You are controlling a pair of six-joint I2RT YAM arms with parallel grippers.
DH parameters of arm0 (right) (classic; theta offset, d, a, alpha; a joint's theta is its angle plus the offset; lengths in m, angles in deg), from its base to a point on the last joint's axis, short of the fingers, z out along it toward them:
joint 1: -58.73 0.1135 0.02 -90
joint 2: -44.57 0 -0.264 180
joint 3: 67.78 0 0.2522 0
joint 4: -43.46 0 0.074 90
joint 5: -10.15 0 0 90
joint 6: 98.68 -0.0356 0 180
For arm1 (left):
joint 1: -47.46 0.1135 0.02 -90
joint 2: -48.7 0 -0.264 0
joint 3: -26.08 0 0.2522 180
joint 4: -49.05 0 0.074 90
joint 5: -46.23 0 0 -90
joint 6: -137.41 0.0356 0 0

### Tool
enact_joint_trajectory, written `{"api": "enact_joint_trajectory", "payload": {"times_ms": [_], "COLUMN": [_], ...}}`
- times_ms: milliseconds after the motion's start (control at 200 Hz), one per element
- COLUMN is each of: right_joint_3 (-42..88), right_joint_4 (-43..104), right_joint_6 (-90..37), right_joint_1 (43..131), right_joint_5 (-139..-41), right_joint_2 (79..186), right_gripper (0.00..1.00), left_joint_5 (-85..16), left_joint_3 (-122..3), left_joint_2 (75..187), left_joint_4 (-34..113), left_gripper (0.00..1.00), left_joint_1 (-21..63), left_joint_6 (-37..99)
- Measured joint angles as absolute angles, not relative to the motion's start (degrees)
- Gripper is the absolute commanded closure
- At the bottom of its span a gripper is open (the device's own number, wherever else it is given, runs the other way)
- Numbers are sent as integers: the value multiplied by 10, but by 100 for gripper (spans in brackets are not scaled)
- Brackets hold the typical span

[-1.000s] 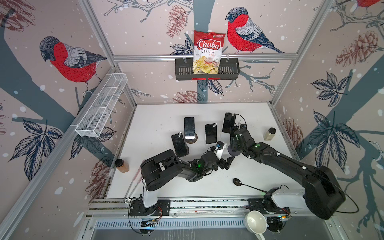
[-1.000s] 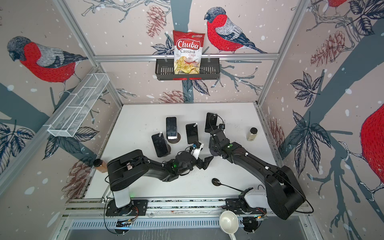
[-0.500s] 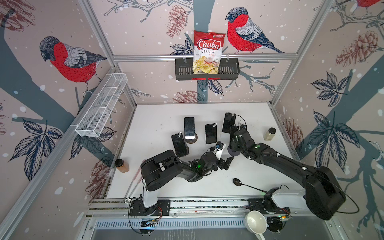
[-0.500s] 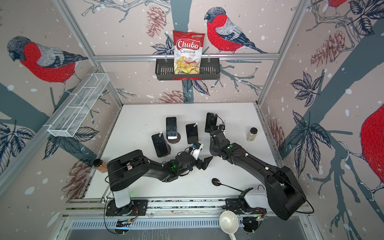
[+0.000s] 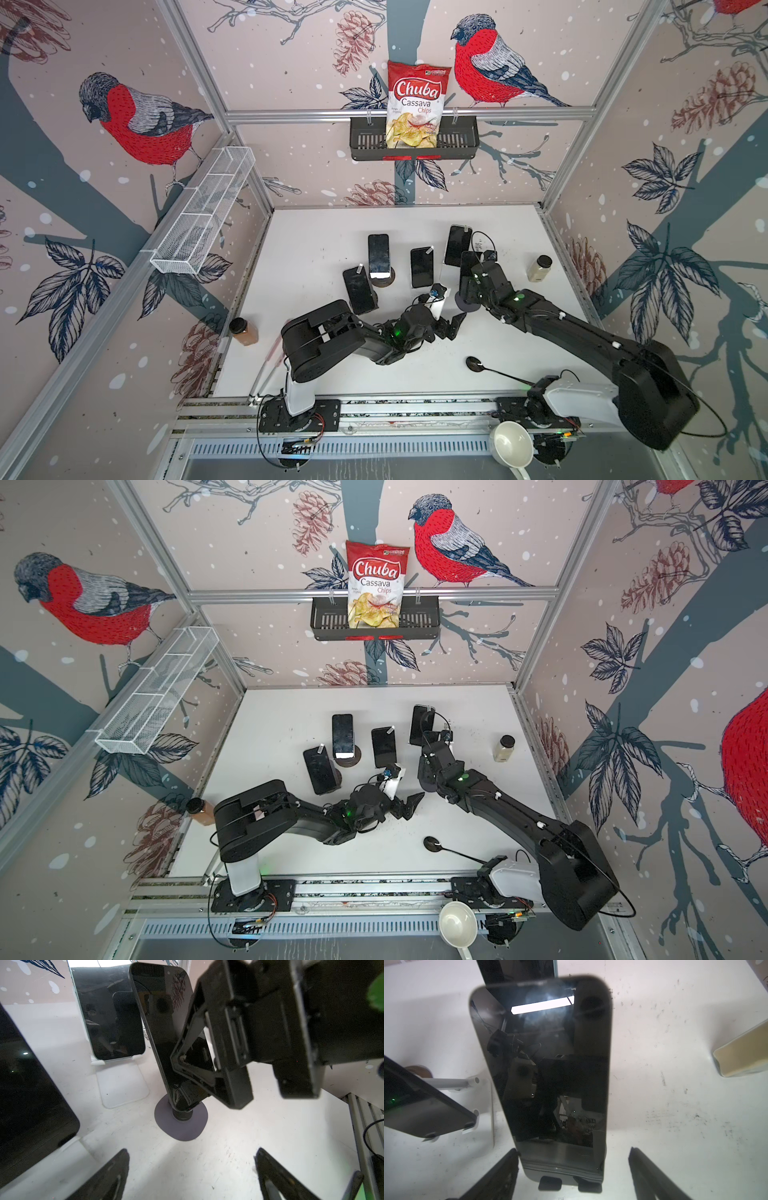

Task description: Remove the phone from the phone stand

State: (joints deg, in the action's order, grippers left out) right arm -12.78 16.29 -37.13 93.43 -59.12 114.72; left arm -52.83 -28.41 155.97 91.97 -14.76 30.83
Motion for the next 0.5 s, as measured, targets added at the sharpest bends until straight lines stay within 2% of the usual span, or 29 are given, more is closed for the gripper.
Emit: {"api": "enact_joint_trajectory", "payload": {"times_ms": [500], "right_joint_3": [-116], "right_joint_4": [177], "right_joint_6": [-388], "right_joint_1": [937], "right_joint_5": [-589], "right_joint_2": [1160], "right_gripper": [1], "left_joint_5": [-532], "left_joint_3": [-276], "left_joint_2": [1558], "left_joint_4": [920], "left_gripper": [7], "left_joint_1": [-150], "left_joint_6": [309]}}
